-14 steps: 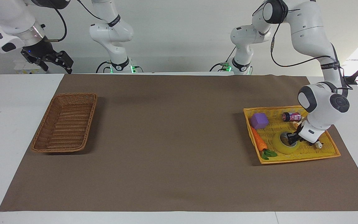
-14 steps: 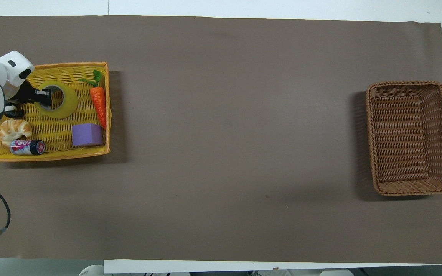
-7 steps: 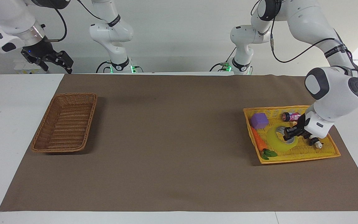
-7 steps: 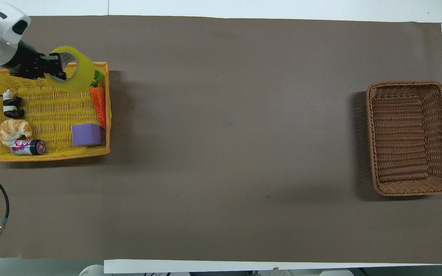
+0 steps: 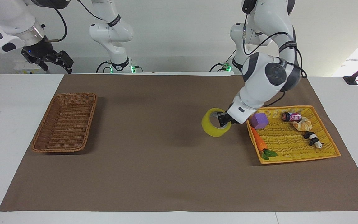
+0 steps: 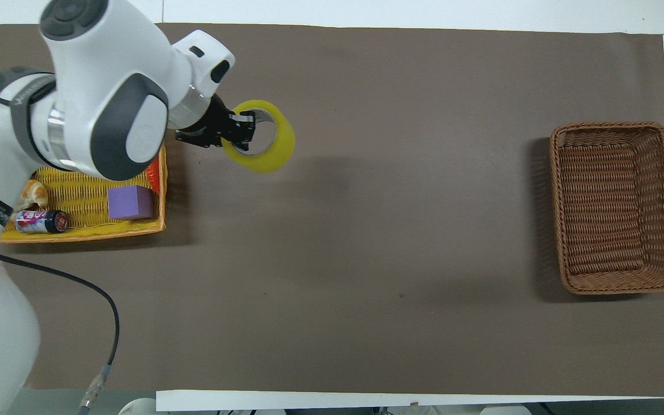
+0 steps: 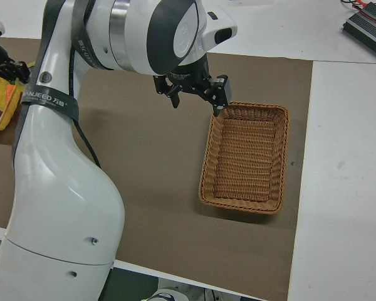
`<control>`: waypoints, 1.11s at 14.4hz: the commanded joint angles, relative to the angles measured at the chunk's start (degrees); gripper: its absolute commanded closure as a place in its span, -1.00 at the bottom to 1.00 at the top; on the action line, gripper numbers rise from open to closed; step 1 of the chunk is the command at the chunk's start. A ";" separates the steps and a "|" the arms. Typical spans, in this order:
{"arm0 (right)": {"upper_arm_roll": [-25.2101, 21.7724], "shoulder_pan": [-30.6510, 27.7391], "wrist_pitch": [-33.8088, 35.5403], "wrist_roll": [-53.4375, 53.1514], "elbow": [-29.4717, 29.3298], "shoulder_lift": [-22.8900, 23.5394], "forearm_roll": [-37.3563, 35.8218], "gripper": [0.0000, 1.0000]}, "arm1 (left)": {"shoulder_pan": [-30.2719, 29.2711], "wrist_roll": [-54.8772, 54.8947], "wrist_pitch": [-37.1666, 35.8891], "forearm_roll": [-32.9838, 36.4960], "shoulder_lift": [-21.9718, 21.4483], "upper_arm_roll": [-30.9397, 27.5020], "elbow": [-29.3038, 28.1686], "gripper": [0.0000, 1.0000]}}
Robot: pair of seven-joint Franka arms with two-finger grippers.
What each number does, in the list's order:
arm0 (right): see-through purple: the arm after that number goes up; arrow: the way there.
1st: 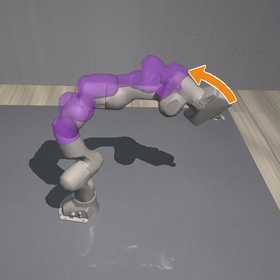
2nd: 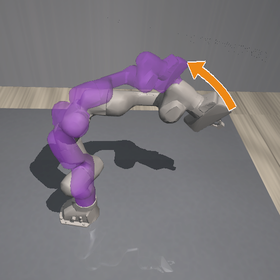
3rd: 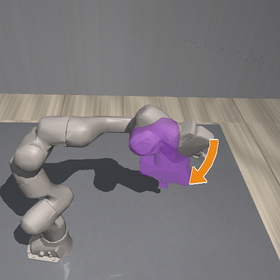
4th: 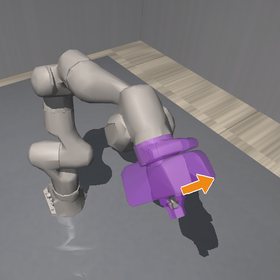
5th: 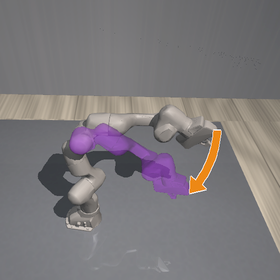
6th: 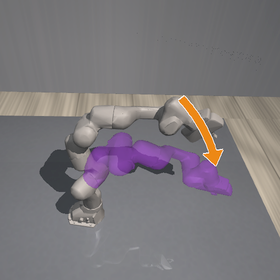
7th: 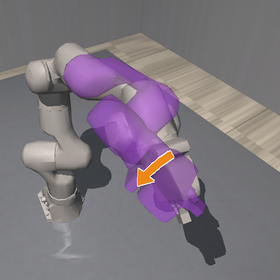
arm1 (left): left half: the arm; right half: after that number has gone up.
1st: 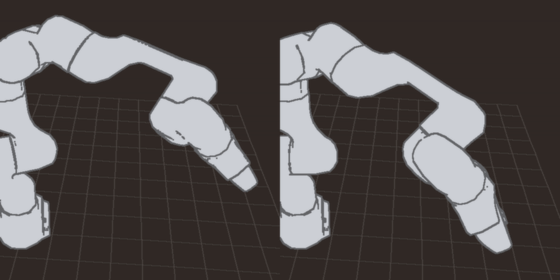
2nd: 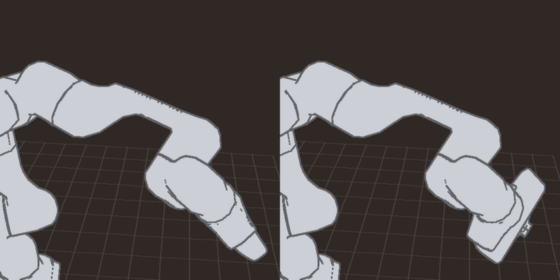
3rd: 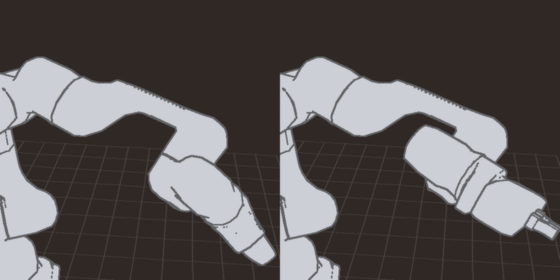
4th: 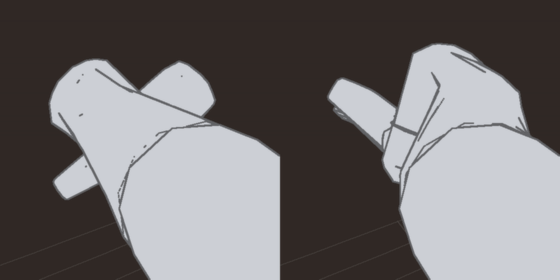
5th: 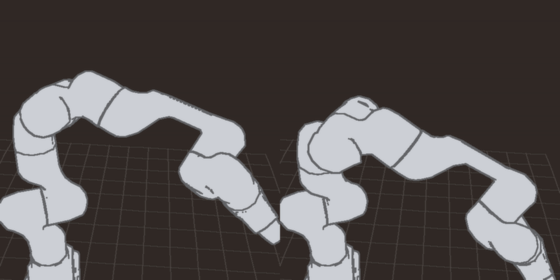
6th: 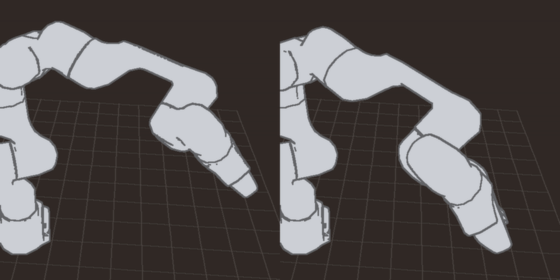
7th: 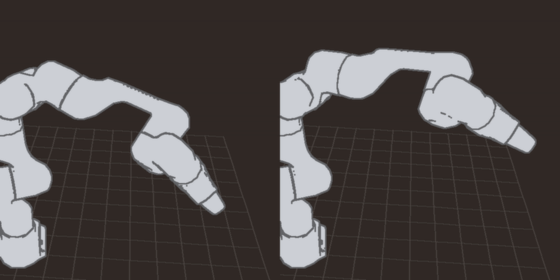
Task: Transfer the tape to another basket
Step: 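Lift the tape roll with the left gripper toward the table center, then hold the tape with the left gripper while the right gripper grasps it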
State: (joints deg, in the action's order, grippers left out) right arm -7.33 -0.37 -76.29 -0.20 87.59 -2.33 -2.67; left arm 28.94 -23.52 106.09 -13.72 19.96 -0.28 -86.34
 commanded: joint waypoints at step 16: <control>1.00 7.12 -32.41 13.10 22.27 8.29 70.57 -1.00 | 0.68 -4.86 2.02 -1.22 -1.95 -1.21 -2.26 1.00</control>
State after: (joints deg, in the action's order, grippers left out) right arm -6.43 3.42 -105.12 9.49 108.82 3.89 61.79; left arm 29.51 -27.28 107.44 -13.85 19.95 -1.31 -86.68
